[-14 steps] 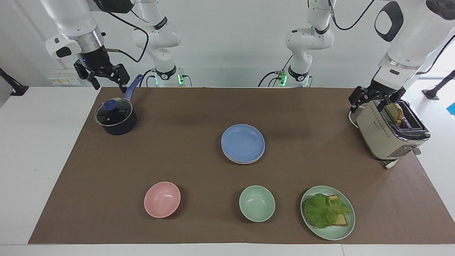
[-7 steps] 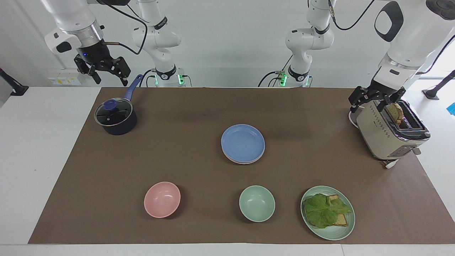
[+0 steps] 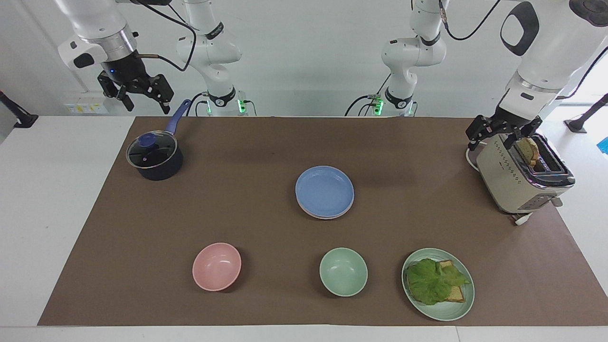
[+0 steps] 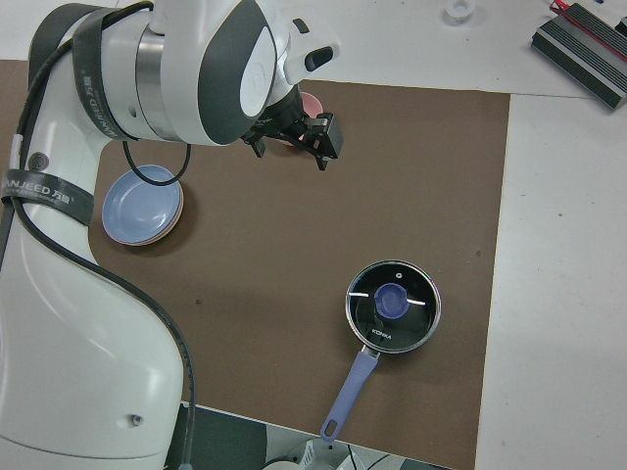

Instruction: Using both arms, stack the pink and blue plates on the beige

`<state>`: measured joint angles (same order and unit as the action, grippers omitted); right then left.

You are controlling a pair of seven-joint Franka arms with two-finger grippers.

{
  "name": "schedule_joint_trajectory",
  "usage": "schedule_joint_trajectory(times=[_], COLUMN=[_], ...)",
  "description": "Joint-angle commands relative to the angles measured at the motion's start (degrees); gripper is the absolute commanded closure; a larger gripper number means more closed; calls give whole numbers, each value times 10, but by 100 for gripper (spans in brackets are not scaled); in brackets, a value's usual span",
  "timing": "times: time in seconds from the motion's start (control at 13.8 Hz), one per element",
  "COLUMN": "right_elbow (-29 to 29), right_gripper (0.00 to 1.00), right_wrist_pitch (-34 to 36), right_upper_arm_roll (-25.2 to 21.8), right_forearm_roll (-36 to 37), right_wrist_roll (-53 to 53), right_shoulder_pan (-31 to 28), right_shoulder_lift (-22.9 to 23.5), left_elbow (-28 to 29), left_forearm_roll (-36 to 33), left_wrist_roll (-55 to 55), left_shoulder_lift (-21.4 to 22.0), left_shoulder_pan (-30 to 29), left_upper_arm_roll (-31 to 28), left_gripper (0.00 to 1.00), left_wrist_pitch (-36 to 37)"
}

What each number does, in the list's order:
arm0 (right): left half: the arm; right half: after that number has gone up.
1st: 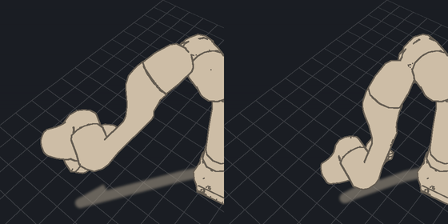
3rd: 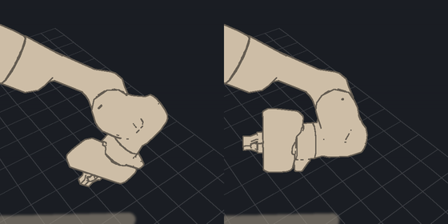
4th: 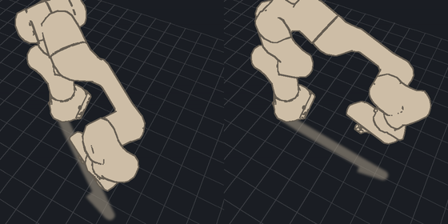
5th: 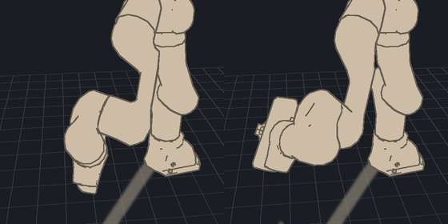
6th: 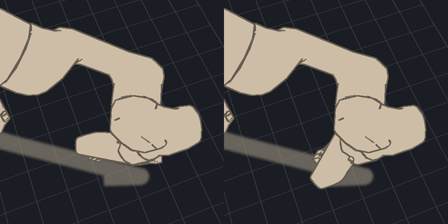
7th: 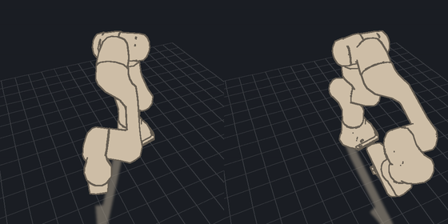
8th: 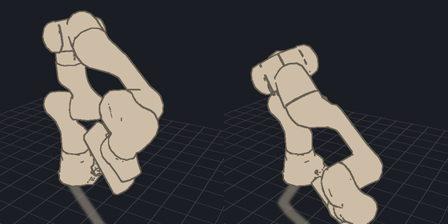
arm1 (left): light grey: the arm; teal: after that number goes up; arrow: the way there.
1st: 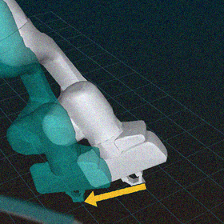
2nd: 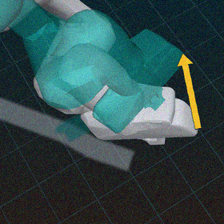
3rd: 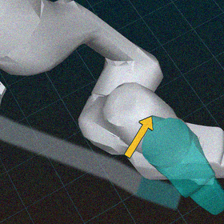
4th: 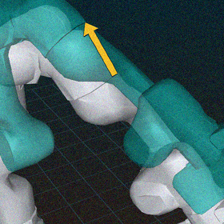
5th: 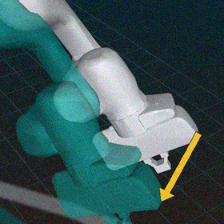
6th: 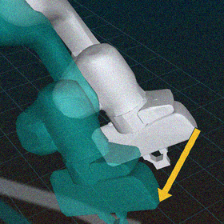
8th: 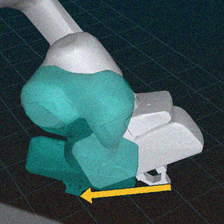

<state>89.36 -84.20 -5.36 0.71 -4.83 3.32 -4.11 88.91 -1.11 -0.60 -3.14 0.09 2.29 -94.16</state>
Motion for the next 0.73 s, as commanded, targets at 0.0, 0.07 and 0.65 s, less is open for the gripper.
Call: schedule_joint_trajectory(times=[0.0,0.07,0.65], right_elbow=[-4,-4,-1], right_gripper=[0,0,0], right_wrist_pitch=[11,5,-7], right_upper_arm_roll=[3,3,3], right_forearm_roll=[10,11,8], right_wrist_roll=[18,18,17], right_shoulder_pan=[-5,-5,-5], right_shoulder_lift=[-5,-5,-8], left_elbow=[2,2,2], left_forearm_roll=[-9,-9,-9], left_wrist_roll=[-1,-1,-1], left_shoulder_lift=[6,6,6], left_shoulder_pan=[-7,-7,-7], left_upper_arm_roll=[6,6,6], left_gripper=[0,0,0], left_wrist_pitch=[8,8,8])
